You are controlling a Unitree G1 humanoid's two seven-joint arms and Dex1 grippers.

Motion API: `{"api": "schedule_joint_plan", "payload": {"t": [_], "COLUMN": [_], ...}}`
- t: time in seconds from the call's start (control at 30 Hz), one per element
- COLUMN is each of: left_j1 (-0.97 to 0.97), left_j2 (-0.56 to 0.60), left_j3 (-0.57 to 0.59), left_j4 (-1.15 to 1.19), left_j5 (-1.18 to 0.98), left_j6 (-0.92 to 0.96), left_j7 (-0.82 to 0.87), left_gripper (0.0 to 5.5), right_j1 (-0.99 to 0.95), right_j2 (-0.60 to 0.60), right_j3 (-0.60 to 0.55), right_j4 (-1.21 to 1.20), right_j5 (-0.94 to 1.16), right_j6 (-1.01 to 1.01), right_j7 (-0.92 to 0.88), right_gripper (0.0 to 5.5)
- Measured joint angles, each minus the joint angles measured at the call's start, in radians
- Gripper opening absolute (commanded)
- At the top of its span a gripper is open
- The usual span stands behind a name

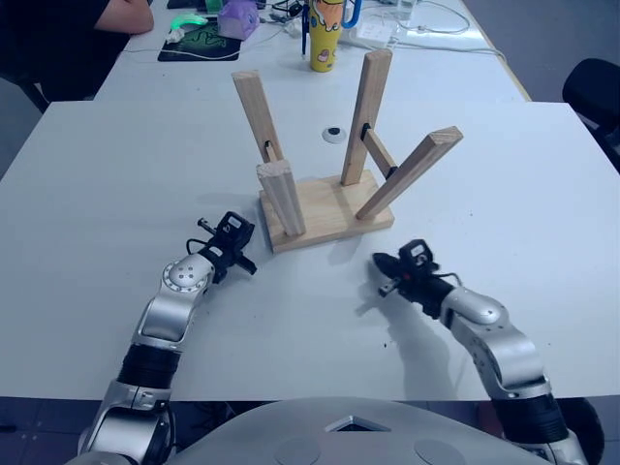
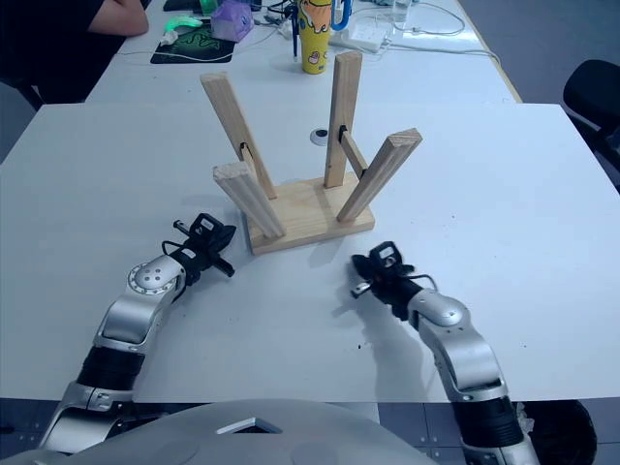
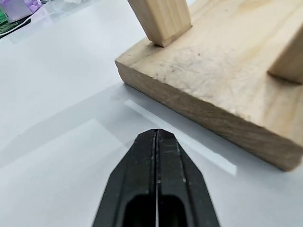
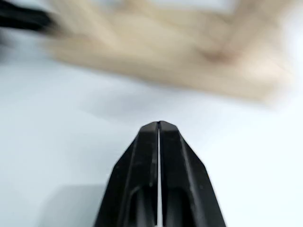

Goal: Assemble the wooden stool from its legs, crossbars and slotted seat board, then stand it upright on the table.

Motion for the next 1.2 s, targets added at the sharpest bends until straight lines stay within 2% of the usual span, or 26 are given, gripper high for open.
{"api": "schedule_joint_plan", "payload": {"t": [0.1, 0.3, 0.47, 0.6, 0.77, 1.03, 1.2], "left_j1": [0.002, 0.004, -0.011, -0.016, 0.017, 0.152, 0.206], "left_j2": [-0.003, -0.022, -0.039, -0.029, -0.029, -0.005, -0.01], "left_j3": [-0.019, -0.069, -0.096, -0.075, -0.035, -0.058, -0.047], "left_j4": [-0.029, -0.083, -0.075, -0.073, -0.11, -0.229, -0.245], "left_j5": [0.01, 0.037, 0.058, 0.065, 0.052, 0.124, 0.138], "left_j6": [0.024, 0.137, 0.152, 0.162, 0.194, 0.161, 0.136], "left_j7": [0.0, 0.012, 0.026, 0.029, 0.029, 0.097, 0.142], "left_gripper": [0.0, 0.0, 0.0, 0.0, 0.0, 0.0, 0.0], "right_j1": [-0.075, -0.29, -0.397, -0.338, -0.189, -0.075, -0.012], "right_j2": [0.003, 0.058, 0.116, 0.083, 0.056, 0.077, 0.091], "right_j3": [-0.03, -0.033, 0.001, 0.03, 0.045, 0.047, 0.045], "right_j4": [0.101, 0.433, 0.6, 0.505, 0.284, 0.162, 0.073], "right_j5": [-0.054, -0.135, -0.128, -0.099, -0.07, -0.159, -0.158], "right_j6": [-0.019, -0.18, -0.299, -0.277, -0.186, -0.182, -0.125], "right_j7": [-0.067, -0.138, -0.05, 0.072, 0.094, -0.043, -0.068], "right_gripper": [0.02, 0.02, 0.02, 0.02, 0.02, 0.02, 0.02]}}
